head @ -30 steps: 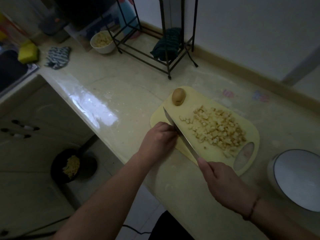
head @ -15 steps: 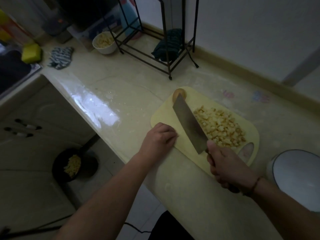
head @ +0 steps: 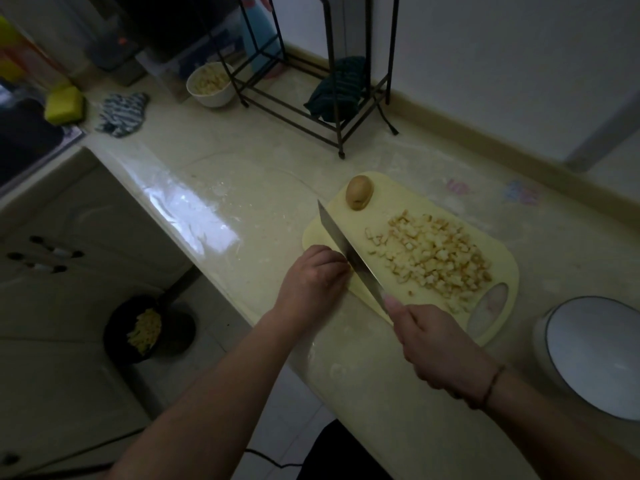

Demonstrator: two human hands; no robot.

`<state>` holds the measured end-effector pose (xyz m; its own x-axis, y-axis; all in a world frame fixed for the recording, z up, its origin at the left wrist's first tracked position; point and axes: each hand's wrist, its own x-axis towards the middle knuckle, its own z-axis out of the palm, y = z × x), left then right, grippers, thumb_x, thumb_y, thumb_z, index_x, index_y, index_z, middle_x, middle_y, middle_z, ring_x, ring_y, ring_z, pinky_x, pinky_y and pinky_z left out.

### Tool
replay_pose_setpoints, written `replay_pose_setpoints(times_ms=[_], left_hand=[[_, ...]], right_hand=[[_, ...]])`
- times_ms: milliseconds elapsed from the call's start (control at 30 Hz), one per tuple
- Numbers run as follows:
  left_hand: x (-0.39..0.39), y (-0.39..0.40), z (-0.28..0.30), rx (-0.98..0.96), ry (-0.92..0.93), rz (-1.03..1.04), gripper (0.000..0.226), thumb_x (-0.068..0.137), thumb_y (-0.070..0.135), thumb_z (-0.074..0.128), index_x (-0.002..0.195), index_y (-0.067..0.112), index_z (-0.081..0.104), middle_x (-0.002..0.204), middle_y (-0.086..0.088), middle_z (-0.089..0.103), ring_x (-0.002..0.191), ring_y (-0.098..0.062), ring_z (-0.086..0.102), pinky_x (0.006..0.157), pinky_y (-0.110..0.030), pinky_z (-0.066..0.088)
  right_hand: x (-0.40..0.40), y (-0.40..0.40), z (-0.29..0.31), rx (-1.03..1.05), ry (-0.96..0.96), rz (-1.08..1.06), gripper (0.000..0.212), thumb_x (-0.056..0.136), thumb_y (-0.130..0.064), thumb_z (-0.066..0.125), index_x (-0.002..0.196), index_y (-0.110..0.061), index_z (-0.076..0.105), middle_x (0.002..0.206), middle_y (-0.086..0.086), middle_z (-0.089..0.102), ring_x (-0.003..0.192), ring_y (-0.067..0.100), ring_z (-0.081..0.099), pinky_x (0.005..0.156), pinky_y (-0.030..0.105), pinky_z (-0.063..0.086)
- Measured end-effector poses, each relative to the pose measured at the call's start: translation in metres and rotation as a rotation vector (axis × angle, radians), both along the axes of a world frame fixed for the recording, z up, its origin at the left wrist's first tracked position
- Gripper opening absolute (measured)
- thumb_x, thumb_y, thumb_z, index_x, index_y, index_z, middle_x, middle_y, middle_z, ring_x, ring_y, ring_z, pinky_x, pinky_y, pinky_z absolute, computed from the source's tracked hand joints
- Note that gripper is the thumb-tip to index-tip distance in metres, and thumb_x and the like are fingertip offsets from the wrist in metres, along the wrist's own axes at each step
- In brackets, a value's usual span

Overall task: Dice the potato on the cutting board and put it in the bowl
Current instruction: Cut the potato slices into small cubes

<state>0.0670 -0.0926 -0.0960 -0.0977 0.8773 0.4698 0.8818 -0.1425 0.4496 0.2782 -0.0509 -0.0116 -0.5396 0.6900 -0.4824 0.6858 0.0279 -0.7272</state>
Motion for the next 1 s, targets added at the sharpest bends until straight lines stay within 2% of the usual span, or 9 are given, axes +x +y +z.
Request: replay_pose_setpoints(times_ms=[133, 300, 433, 567, 633, 700, 767, 900, 1000], left_hand=[[0.001, 0.002, 0.0, -0.012, -0.002, -0.001, 0.005, 0.084, 0.008, 0.076, 0.085, 0.004, 0.077, 0.088, -0.007, 0.073, 0.087, -0.021, 0.059, 0.074, -0.03, 0.05], [-0.002, 0.003, 0.0, -0.011, -0.012, -0.031, 0.013, 0.087, 0.012, 0.069, 0.088, 0.004, 0.078, 0.092, -0.007, 0.073, 0.089, -0.022, 0.062, 0.076, -0.03, 0.051], [-0.002, 0.003, -0.001, -0.006, -0.022, -0.032, 0.006, 0.083, 0.006, 0.075, 0.087, 0.004, 0.078, 0.093, -0.007, 0.074, 0.09, -0.022, 0.061, 0.076, -0.032, 0.051], [-0.003, 0.004, 0.0, -0.012, -0.013, -0.051, 0.005, 0.084, 0.004, 0.076, 0.088, 0.003, 0.078, 0.094, -0.008, 0.074, 0.091, -0.021, 0.061, 0.078, -0.032, 0.052], [-0.004, 0.005, 0.002, -0.005, 0.012, -0.071, 0.005, 0.085, 0.007, 0.075, 0.086, 0.003, 0.077, 0.093, -0.009, 0.074, 0.091, -0.022, 0.062, 0.078, -0.033, 0.053], [-0.005, 0.006, 0.003, -0.009, 0.03, -0.095, 0.002, 0.083, 0.004, 0.078, 0.084, 0.003, 0.077, 0.09, -0.01, 0.073, 0.088, -0.024, 0.064, 0.078, -0.034, 0.054], [-0.006, 0.006, 0.002, -0.011, 0.023, -0.102, 0.005, 0.084, 0.003, 0.078, 0.08, 0.002, 0.075, 0.088, -0.009, 0.072, 0.086, -0.026, 0.065, 0.078, -0.036, 0.054], [-0.004, 0.007, 0.0, 0.023, -0.009, -0.056, 0.006, 0.081, 0.002, 0.081, 0.079, 0.001, 0.075, 0.086, -0.01, 0.072, 0.086, -0.023, 0.063, 0.077, -0.036, 0.053], [-0.003, 0.003, 0.002, 0.043, -0.038, -0.018, 0.012, 0.086, 0.014, 0.075, 0.082, 0.002, 0.077, 0.086, -0.009, 0.074, 0.086, -0.021, 0.064, 0.077, -0.032, 0.054]], right_hand=[[0.002, -0.001, 0.0, 0.014, -0.023, 0.007, 0.058, 0.096, -0.056, 0.033, 0.057, -0.014, 0.041, 0.049, 0.001, 0.047, 0.035, 0.005, 0.042, 0.043, 0.022, 0.031], [0.007, -0.006, 0.003, 0.007, -0.056, 0.02, 0.059, 0.096, -0.055, 0.033, 0.054, -0.014, 0.039, 0.047, 0.001, 0.047, 0.041, 0.009, 0.044, 0.055, 0.033, 0.041], [-0.005, -0.001, -0.001, 0.062, -0.059, 0.046, 0.057, 0.098, -0.05, 0.033, 0.053, -0.015, 0.037, 0.045, -0.004, 0.041, 0.045, 0.008, 0.042, 0.058, 0.03, 0.034], [-0.015, 0.006, -0.006, 0.044, -0.051, 0.06, 0.058, 0.098, -0.051, 0.031, 0.054, -0.014, 0.039, 0.048, -0.001, 0.044, 0.043, 0.009, 0.042, 0.052, 0.028, 0.033], [-0.01, 0.012, -0.009, -0.089, -0.018, -0.01, 0.059, 0.095, -0.059, 0.03, 0.057, -0.016, 0.041, 0.047, 0.001, 0.044, 0.035, 0.011, 0.039, 0.042, 0.023, 0.031], [-0.002, 0.02, -0.007, -0.281, 0.032, -0.132, 0.059, 0.092, -0.066, 0.03, 0.058, -0.02, 0.041, 0.045, 0.0, 0.04, 0.033, 0.015, 0.035, 0.041, 0.02, 0.029], [0.006, 0.025, -0.005, -0.367, 0.065, -0.194, 0.059, 0.091, -0.067, 0.031, 0.058, -0.019, 0.041, 0.046, 0.001, 0.038, 0.035, 0.014, 0.032, 0.042, 0.02, 0.029], [0.005, 0.02, -0.005, -0.309, 0.059, -0.168, 0.059, 0.091, -0.068, 0.029, 0.058, -0.019, 0.04, 0.047, 0.002, 0.038, 0.035, 0.015, 0.032, 0.042, 0.021, 0.029], [0.001, 0.012, -0.004, -0.239, 0.043, -0.135, 0.059, 0.087, -0.071, 0.03, 0.059, -0.019, 0.038, 0.045, -0.001, 0.039, 0.034, 0.016, 0.034, 0.041, 0.022, 0.029]])
